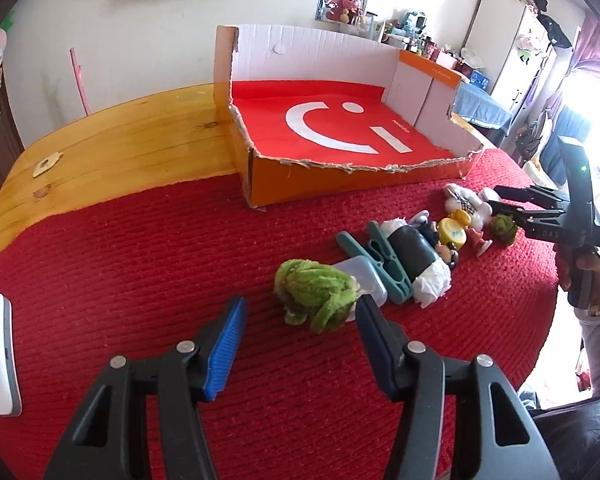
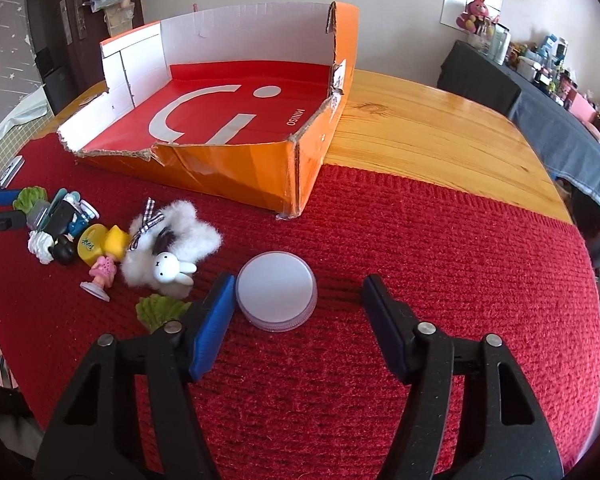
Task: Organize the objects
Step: 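Close left tool on green yarn ball while right tool closes on white lid, then carry yarn ball with left tool into orange box while right tool carries lid in, then open left tool releasing yarn ball while right tool releases lid on box floor, then withdraw both tools from the box back over the table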
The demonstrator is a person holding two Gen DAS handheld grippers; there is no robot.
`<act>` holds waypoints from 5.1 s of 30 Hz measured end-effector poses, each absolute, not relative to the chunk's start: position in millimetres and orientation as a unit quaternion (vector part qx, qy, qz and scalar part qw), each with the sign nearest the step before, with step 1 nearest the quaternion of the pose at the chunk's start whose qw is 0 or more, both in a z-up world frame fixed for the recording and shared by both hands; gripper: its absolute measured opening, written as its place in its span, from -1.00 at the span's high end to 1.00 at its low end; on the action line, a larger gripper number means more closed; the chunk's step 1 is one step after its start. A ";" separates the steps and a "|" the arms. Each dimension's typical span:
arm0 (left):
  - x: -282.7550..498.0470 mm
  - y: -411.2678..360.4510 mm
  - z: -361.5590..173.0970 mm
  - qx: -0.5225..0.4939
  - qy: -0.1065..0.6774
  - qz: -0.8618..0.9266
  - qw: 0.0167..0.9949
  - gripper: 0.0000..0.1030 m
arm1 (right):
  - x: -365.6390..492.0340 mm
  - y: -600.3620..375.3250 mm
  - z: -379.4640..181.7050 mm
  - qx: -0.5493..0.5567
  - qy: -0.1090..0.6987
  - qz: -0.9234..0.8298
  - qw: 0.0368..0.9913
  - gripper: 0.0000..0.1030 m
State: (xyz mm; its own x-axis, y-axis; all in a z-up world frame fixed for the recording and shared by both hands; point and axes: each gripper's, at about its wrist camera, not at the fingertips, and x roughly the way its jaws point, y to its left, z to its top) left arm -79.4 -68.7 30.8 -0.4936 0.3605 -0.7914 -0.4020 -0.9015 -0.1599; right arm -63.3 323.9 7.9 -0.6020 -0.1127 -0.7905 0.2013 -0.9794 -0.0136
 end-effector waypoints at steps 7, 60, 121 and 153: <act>-81.4 -67.3 31.2 -0.436 0.005 0.862 0.258 0.34 | -58.5 317.7 8.0 0.422 0.060 -0.897 0.118 0.24; -191.0 -11.3 68.6 -0.441 0.103 0.855 0.254 0.38 | -175.6 264.0 51.8 0.445 0.096 -0.877 0.157 0.24; -194.3 9.9 61.6 -0.457 0.233 0.821 0.251 0.19 | -168.9 270.4 39.5 0.498 0.134 -0.839 0.175 -0.14; -20.9 -18.4 138.7 -0.232 0.027 0.965 0.119 -0.95 | -4.3 265.1 129.1 0.248 0.017 -0.968 0.044 -0.91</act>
